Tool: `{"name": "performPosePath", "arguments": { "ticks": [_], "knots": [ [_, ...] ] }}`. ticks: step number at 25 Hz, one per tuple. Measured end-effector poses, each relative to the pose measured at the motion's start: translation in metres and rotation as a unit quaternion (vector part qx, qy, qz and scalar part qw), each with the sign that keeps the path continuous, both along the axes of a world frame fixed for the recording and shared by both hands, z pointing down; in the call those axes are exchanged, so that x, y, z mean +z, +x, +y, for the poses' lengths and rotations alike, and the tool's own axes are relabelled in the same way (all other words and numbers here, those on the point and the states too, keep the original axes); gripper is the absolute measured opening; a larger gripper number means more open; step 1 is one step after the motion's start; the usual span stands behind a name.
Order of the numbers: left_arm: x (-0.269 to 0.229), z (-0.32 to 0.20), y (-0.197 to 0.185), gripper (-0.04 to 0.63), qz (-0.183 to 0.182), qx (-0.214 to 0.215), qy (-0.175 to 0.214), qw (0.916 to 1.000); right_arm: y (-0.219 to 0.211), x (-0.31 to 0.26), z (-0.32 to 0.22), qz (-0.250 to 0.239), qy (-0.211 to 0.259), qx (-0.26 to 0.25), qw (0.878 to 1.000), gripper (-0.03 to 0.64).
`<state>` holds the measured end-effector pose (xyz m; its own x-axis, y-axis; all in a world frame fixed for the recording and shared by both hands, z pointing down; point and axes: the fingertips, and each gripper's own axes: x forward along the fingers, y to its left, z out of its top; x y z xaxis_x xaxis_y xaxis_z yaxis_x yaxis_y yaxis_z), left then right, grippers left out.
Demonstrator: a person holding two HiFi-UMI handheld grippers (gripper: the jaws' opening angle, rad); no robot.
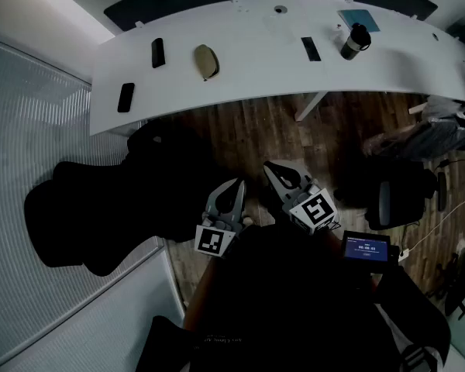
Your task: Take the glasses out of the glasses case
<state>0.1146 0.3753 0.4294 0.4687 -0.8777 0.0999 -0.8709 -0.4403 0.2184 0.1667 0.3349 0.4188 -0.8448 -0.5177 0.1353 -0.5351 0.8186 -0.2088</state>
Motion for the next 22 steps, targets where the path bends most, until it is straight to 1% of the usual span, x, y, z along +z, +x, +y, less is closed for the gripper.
{"name": "performPosePath", "arguments": {
  "ticks": [2,5,9,15,18,22],
  "knots": [
    [-0.002,-0.015,0.006,0.008,-0.003,-0.001,0.0,1.0,0.006,-0.002,-0.015,0.008,0.004,-0.008,1.0,0.008],
    [-0.002,-0.038,0.016,0.008,-0.006,-0.005,-0.004,1.0,0.017,0.001,-0.038,0.003,-0.003,-0.011,1.0,0.008],
    [0.001,-0.068,0.028,0.008,-0.007,-0.014,-0.008,0.9998,0.032,0.003,-0.069,0.008,-0.001,-0.014,1.0,0.006],
    [-0.002,-0.11,0.055,0.008,-0.008,-0.023,-0.001,0.9997,0.06,0.014,-0.106,0.008,-0.019,-0.016,1.0,0.008],
    [-0.006,-0.123,0.061,0.008,-0.01,-0.028,0.0,0.9996,0.065,0.018,-0.118,0.014,-0.024,-0.02,0.999,0.006],
    [-0.007,-0.127,0.062,0.008,-0.018,-0.035,-0.005,0.9992,0.065,0.022,-0.123,0.015,-0.04,-0.022,0.999,0.008]
  ]
}}
